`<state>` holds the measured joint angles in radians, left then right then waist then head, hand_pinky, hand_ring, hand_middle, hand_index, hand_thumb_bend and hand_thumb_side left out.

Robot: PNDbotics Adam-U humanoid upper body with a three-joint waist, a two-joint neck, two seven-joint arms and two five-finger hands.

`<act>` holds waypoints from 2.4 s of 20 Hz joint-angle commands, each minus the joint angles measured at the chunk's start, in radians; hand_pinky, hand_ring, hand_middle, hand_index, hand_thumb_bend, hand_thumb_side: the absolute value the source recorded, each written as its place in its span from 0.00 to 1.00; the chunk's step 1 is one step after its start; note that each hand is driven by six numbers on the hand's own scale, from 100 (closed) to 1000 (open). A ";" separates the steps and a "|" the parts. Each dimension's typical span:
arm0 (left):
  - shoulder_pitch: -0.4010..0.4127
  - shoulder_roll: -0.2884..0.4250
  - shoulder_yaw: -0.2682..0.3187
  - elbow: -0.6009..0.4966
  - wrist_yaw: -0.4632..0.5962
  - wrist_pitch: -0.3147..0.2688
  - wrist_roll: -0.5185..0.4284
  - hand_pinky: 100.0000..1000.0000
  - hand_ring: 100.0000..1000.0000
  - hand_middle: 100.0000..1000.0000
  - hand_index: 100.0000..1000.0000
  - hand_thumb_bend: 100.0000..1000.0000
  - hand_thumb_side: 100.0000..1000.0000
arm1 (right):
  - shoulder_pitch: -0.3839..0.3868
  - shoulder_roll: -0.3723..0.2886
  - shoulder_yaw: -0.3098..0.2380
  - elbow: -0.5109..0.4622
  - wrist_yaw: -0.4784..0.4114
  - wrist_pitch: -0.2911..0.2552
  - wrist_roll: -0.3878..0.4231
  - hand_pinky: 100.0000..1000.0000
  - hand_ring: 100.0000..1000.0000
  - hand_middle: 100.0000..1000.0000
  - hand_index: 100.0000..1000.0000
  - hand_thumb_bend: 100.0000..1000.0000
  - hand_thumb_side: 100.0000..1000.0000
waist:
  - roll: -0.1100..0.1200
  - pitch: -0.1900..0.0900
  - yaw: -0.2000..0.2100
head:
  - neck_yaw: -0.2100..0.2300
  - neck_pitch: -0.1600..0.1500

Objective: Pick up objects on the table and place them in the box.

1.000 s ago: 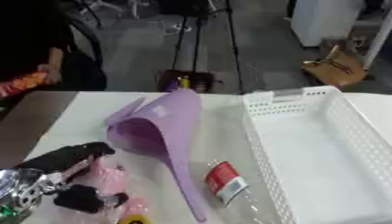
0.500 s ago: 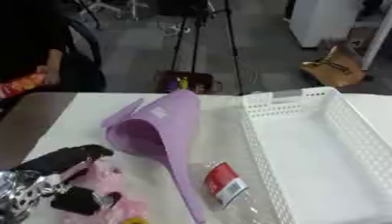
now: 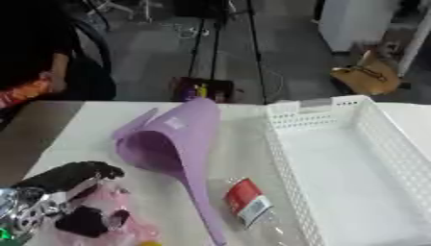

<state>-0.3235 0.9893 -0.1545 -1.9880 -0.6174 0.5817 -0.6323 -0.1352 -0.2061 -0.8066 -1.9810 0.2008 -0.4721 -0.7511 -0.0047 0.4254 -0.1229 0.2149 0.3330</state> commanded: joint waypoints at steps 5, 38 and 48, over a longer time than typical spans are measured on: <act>-0.004 0.020 0.017 -0.012 0.023 0.047 -0.071 0.27 0.49 0.74 0.89 0.22 0.29 | -0.006 -0.025 -0.007 -0.019 0.011 -0.042 -0.097 0.62 0.53 0.49 0.50 0.00 0.56 | -0.001 -0.014 -0.004 | 0.000 -0.009; -0.128 0.063 0.043 -0.012 -0.062 0.022 -0.165 0.25 0.41 0.57 0.62 0.00 0.00 | -0.014 -0.042 -0.003 -0.019 0.040 -0.029 -0.156 0.62 0.52 0.48 0.49 0.00 0.53 | 0.023 -0.030 -0.006 | -0.006 -0.002; -0.209 0.112 0.054 -0.012 -0.122 -0.027 -0.273 0.26 0.42 0.58 0.62 0.04 0.00 | -0.011 -0.056 0.002 -0.019 0.044 -0.018 -0.156 0.62 0.52 0.48 0.48 0.00 0.53 | 0.036 -0.050 0.002 | -0.002 0.019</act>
<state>-0.5178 1.0556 -0.1190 -1.9882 -0.7281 0.4369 -0.7772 -0.1485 -0.2243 -0.8036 -1.9810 0.2366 -0.4101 -0.8248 0.0322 0.4005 -0.1221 0.2110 0.3472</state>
